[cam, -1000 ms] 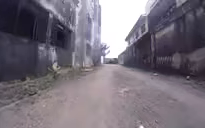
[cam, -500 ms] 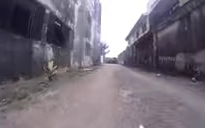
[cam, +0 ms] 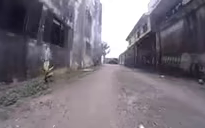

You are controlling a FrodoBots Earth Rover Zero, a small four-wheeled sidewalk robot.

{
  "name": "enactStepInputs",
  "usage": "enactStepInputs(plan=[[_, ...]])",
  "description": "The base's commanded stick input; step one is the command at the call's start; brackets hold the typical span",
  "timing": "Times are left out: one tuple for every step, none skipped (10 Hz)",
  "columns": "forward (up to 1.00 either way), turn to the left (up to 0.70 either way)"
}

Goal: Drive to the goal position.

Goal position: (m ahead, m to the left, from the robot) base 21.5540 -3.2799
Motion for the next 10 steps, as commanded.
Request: enactStepInputs(plan=[[0.5,0.0],[0.5,0.0],[0.5,0.0],[0.5,0.0],[0.5,0.0],[0.5,-0.02],[0.5,-0.41],[0.5,-0.5],[0.5,-0.37],[0.5,-0.18]])
